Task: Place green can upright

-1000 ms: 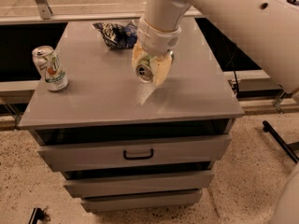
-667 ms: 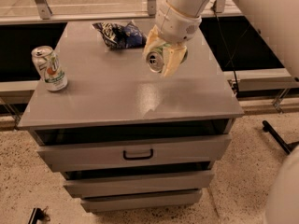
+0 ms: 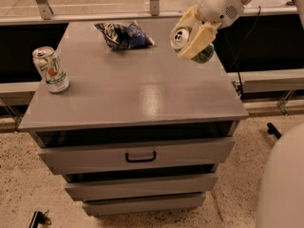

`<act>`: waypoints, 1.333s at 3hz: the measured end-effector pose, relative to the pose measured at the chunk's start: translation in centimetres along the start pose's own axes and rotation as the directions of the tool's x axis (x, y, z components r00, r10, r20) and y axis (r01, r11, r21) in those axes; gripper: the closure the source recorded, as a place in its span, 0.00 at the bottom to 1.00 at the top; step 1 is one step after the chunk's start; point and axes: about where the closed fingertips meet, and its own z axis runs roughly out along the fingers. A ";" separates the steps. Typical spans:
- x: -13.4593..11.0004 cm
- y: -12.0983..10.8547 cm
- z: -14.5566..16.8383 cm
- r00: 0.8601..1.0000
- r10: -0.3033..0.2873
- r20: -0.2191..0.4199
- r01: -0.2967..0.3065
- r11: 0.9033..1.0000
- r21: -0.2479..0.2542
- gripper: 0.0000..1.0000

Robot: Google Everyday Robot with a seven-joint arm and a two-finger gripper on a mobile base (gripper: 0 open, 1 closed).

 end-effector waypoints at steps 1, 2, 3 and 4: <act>-2.4 -0.8 -0.6 0.996 0.026 0.088 -0.029 0.999 0.030 1.00; -2.5 -0.7 0.4 0.979 0.041 0.200 -0.054 0.997 0.059 1.00; -5.1 1.2 0.0 0.917 0.094 0.387 -0.145 0.984 0.106 1.00; -6.6 2.5 0.7 0.851 0.148 0.504 -0.237 0.964 0.116 1.00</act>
Offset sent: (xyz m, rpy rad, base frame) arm -0.0239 0.0160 0.0071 0.5009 0.0316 -0.0903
